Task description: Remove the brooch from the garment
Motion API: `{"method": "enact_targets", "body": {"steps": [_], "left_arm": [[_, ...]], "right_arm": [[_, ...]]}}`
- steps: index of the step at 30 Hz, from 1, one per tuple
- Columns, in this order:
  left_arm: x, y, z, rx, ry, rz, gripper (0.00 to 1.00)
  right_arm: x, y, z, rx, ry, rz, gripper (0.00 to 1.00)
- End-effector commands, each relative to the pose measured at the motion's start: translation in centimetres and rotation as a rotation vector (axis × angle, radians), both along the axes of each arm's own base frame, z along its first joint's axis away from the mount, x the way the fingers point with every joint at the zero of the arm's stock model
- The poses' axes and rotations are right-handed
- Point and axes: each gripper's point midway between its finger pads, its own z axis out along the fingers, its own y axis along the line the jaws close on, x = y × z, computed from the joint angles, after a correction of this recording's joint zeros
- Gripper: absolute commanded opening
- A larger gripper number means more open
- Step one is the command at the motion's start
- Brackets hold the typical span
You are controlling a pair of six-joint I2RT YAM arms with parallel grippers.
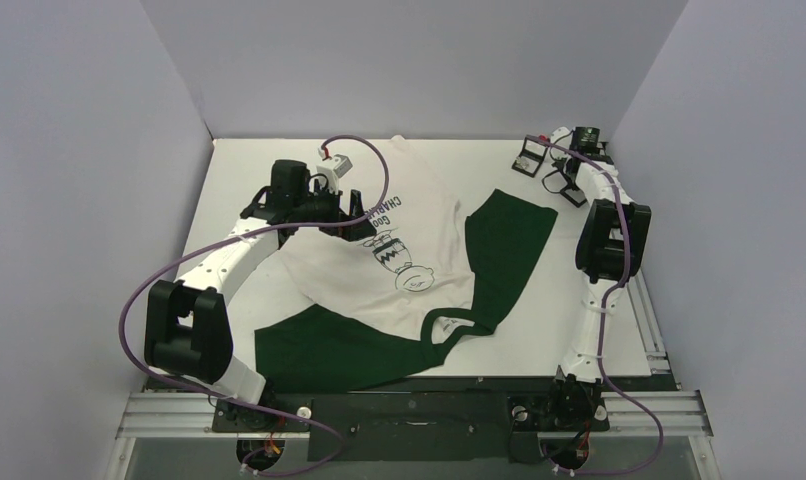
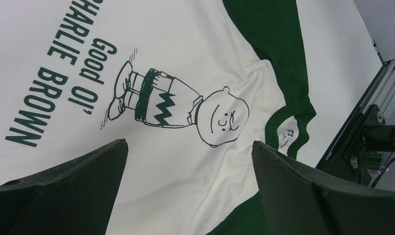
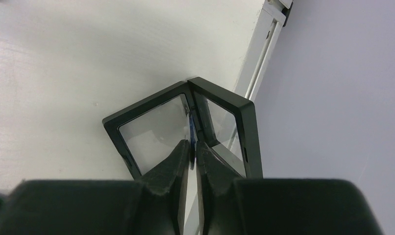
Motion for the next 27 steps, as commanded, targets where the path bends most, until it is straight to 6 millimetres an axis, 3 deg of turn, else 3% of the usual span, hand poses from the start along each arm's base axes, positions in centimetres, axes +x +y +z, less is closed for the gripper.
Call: {"method": "enact_targets", "body": {"steps": [1, 18, 27], "left_arm": [[1.0, -0.4, 2.3, -0.031, -0.056, -0.019, 0.96], [1.0, -0.2, 2.4, -0.015, -0.071, -0.013, 0.96], [0.6, 0.8, 1.8, 0.044, -0.074, -0.019, 0.96]], "right_arm": [[0.5, -0.2, 1.0, 0.006, -0.030, -0.012, 0.09], [-0.3, 1.2, 1.5, 0.062, -0.016, 0.020, 0.31], [-1.1, 2.7, 2.4, 0.089, -0.017, 0.044, 0.37]]}}
